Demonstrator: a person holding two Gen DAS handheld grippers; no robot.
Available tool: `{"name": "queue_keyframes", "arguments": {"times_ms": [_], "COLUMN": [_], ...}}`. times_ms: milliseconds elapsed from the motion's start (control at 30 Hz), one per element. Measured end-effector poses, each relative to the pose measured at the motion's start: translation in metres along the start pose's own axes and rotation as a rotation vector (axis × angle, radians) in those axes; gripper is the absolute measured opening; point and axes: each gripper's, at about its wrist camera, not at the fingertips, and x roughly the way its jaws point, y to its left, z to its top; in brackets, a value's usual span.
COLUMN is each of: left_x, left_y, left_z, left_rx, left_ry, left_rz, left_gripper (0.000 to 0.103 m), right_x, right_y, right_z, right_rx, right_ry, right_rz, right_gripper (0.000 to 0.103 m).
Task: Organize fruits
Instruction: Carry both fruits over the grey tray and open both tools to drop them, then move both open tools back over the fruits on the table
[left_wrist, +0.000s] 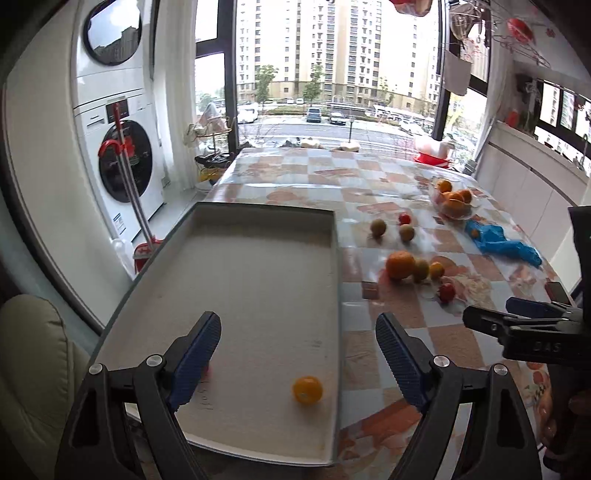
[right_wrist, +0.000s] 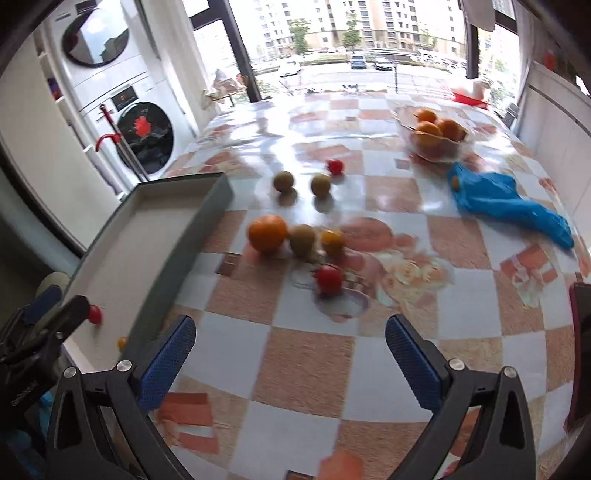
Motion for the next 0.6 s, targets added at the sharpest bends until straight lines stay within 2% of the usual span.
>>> {"name": "queue_keyframes", "arguments": {"times_ms": [100, 267, 400, 433, 500, 600], "left_x": [0.008, 0.058, 0.087, 0.090, 0.094, 0.097], "left_y": [-0.059, -0.120, -0.140, -0.142, -0.142, -0.136], "left_z": [-0.002, -0.016, -0.025, -0.024, -0.019, -0.021], "left_rx": [0.095, 0.084, 0.088, 0.089, 0.080, 0.054], "left_ry": [0.022, 0.132, 0.158, 0.162, 0.173, 0.204], "left_rz": [-0.072, -0.063, -0.020, -0.016, -0.030, -0.051], "left_gripper": [0.087, 0.087, 0.088, 0.093, 0.102, 0.102], "right_x": [-0.003, -0.008, -0.013, -0.013, -0.014, -0.015], "right_y": [-0.051, -0.103, -0.119, -0.119, -0.117, -0.115], "right_z": [-0.018, -0.033, -0.036, -0.036, -0.038, -0.039], "right_rx": [0.042, 0.050, 0.052, 0.045, 0.030, 0.034], "right_ry": [0.011, -0.004, -0.026, -0.029, -0.044, -0.055], "right_rz": [-0.110, -0.221, -0.213, -0.220, -0.235, -0.238], "right_gripper": [0.103, 0.103, 0.103, 0.103, 0.103, 0.103]}}
